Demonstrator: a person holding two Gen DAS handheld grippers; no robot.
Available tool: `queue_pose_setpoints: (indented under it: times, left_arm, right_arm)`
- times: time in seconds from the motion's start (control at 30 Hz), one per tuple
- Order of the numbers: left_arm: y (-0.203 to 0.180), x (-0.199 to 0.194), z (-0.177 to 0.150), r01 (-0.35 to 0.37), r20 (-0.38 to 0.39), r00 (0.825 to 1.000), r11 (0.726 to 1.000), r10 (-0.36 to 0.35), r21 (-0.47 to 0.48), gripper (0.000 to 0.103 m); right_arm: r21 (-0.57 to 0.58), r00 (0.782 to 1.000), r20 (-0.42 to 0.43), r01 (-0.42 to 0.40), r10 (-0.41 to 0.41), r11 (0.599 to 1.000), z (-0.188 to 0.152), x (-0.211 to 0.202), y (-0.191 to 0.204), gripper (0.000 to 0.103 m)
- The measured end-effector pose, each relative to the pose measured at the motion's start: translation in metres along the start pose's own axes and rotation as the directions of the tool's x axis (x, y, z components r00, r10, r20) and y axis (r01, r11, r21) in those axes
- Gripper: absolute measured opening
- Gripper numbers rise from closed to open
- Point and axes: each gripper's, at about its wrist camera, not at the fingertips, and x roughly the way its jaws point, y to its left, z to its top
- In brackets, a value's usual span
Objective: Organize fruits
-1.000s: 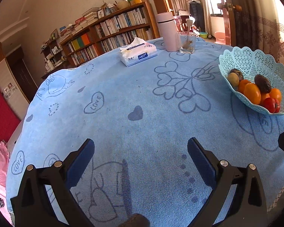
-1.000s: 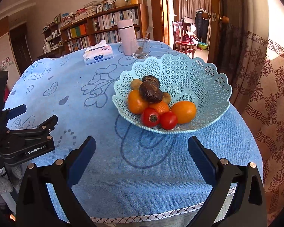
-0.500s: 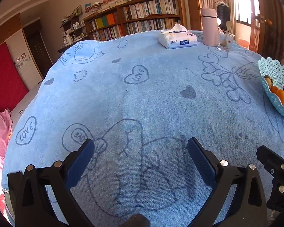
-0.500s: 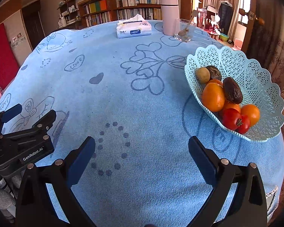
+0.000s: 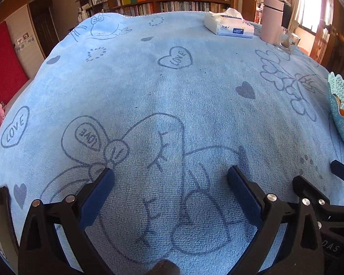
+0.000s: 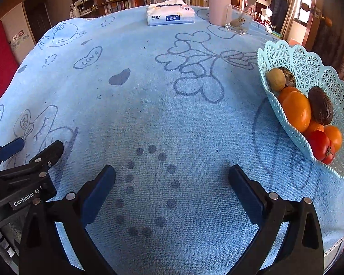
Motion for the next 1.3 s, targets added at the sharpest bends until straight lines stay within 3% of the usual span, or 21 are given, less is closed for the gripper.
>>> queue_pose_setpoints:
  times: [0.27,1.3]
  left_arm:
    - [0.001,0.001,0.001,0.008,-0.003,1.0,1.0,-0.008,-0.006,0.098]
    - [0.0025,0.0014,-0.0007,0.022,0.002,1.0,1.0,-0.022,-0.018,0.098]
  right_arm:
    - [0.002,0.999,0.039,-0.001,0.001,1.0,-0.006,-0.0032,-0.0003,0.101]
    - [0.002,0.999,0.039,-0.001,0.001,1.0,-0.0061,-0.0034,-0.0006,0.101]
